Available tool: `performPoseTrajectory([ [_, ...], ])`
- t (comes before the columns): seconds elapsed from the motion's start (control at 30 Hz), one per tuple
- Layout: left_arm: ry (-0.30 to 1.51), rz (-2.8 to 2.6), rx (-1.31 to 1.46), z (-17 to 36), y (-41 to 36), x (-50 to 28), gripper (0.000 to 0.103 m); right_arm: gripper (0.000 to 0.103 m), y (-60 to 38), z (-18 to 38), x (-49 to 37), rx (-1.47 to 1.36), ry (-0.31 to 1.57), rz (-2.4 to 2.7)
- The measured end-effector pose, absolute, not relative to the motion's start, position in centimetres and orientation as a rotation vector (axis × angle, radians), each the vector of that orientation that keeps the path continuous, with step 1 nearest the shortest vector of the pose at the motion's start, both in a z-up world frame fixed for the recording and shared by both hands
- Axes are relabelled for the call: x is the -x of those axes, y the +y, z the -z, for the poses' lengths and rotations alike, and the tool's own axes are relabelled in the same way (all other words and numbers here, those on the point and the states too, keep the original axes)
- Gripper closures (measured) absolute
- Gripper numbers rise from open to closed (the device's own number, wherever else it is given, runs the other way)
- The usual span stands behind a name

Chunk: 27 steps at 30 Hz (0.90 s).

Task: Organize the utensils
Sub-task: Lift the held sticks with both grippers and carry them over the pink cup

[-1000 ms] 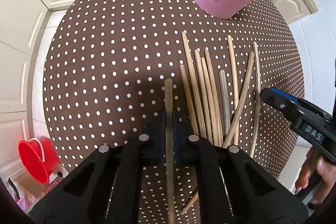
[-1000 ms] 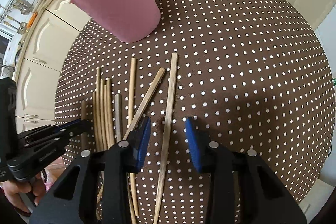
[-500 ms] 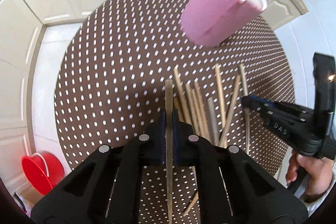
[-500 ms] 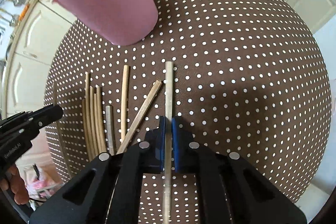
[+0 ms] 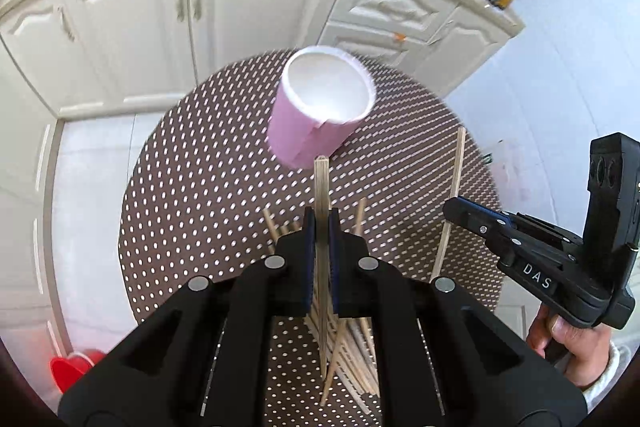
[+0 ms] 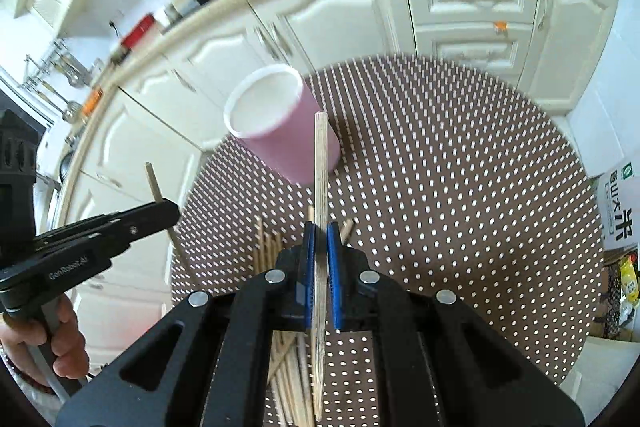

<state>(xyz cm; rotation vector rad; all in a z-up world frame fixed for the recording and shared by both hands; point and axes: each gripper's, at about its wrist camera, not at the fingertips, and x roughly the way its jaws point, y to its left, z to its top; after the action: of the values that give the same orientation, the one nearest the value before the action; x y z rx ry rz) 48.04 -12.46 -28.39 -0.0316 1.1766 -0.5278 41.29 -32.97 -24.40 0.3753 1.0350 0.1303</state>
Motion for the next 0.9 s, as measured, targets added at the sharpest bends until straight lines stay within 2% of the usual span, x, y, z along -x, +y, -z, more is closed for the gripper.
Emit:
performPoseTrajectory([
  [0.43, 0.933, 0.608, 0.041, 19.0, -14.0, -45.3, 0.097, 0.098, -31.6, 17.1, -38.1, -0.347, 0.784, -0.169],
  [0.9, 0.702, 0.505, 0.054, 12.7, -13.3, -46.8, 0.097, 0.098, -31.8, 13.7, -43.1, -0.282, 0.515, -0.098],
])
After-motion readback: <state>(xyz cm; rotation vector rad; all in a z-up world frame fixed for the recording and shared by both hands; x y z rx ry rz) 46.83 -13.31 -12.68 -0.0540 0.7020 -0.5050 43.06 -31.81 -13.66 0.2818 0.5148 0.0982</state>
